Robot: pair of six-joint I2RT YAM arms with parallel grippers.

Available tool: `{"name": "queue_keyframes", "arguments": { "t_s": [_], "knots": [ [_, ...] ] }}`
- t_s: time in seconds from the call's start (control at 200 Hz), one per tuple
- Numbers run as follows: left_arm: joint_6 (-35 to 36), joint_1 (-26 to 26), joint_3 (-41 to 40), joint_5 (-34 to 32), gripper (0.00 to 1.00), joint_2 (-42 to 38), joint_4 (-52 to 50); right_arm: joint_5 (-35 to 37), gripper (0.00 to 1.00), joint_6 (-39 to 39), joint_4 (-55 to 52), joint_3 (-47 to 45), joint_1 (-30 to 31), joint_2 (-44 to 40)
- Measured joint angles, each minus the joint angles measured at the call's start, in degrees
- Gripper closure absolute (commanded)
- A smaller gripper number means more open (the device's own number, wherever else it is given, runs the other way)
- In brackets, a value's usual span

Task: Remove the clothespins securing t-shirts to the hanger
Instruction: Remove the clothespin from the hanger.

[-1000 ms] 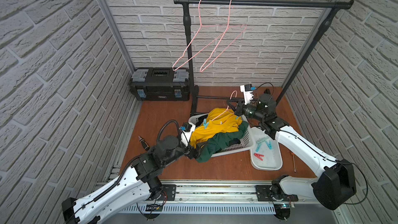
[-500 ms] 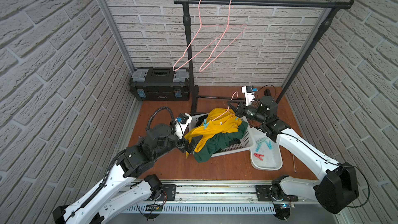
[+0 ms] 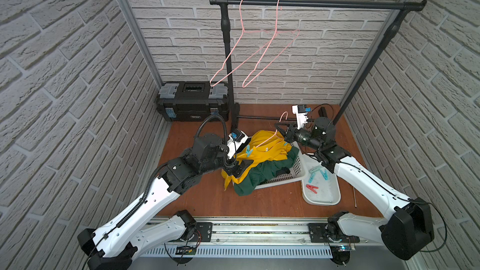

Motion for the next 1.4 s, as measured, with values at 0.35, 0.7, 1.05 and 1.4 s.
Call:
{"name": "queue_keyframes", "arguments": {
  "t_s": [0.35, 0.7, 1.05, 1.4],
  "knots": [
    [1.6, 0.5, 0.3, 3.3, 0.41, 3.3, 2.0, 0.0, 0.97, 0.0, 0.0, -0.2, 0.0, 0.0],
    [1.4, 1.1, 0.3, 4.4, 0.57, 3.3, 5.8, 0.0, 0.97, 0.0, 0.0, -0.2, 0.0, 0.0],
    [-0.1, 1.3, -0.2, 4.2, 0.71, 3.3, 9.7, 0.3, 0.97, 0.0, 0.1, -0.2, 0.1, 0.0],
    [-0.5, 1.3, -0.6, 3.1, 0.75, 3.3, 10.6, 1.4, 0.97, 0.0, 0.1, -0.2, 0.6, 0.0]
  ]
}}
